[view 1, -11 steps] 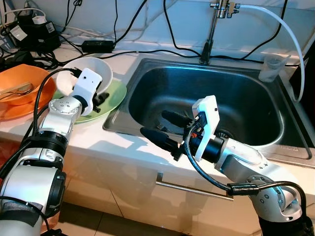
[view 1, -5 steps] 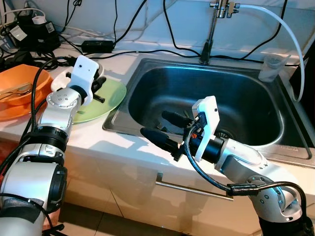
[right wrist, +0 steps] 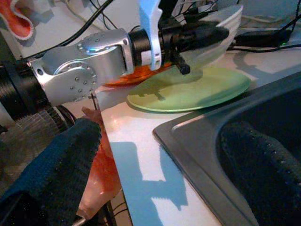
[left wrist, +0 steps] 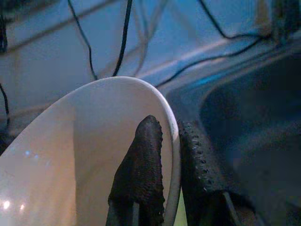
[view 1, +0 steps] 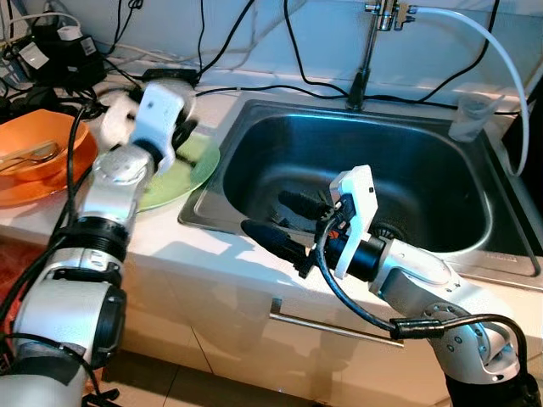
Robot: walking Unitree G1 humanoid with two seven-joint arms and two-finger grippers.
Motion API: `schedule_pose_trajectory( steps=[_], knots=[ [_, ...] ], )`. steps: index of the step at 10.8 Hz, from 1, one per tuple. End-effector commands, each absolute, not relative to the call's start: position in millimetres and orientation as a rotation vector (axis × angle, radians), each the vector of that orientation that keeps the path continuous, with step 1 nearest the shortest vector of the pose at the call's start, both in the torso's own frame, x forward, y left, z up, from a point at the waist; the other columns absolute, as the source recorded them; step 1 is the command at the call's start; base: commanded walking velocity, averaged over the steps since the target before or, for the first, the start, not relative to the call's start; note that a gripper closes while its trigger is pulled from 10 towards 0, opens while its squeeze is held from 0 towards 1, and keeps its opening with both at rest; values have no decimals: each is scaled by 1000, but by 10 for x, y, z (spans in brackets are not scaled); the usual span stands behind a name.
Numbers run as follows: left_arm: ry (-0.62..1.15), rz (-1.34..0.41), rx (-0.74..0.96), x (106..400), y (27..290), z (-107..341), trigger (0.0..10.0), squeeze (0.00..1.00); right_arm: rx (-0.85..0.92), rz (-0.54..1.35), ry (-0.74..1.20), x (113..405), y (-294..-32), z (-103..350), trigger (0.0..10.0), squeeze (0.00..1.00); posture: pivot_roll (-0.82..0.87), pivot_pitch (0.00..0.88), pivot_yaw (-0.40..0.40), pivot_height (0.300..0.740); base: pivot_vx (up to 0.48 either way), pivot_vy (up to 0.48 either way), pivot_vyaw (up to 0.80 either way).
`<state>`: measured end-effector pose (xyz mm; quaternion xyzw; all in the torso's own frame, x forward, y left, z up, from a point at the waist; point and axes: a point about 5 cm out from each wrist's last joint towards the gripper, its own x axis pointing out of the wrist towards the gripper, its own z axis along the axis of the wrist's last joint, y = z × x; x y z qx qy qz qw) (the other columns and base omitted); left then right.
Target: Kitchen organization
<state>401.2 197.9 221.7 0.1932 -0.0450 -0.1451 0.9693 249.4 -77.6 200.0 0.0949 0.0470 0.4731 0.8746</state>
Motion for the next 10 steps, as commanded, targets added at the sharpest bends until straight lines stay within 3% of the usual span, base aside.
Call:
schedule_pose_trajectory(
  steps=[1,6,10],
  knots=[
    [-218,-310,426,3991,1892,2387,0,0,190,979,88,2497,-781,2010,10000,0,-40,0,53,740,0,0,0],
    [-409,-692,704,3607,1295,2064,0,0,181,903,75,2584,-851,1998,10000,0,-31,0,53,740,0,0,0],
    [-617,-683,878,3418,1176,2071,0,0,198,697,30,2837,-1048,2056,10000,0,-22,0,41,740,0,0,0]
  ],
)
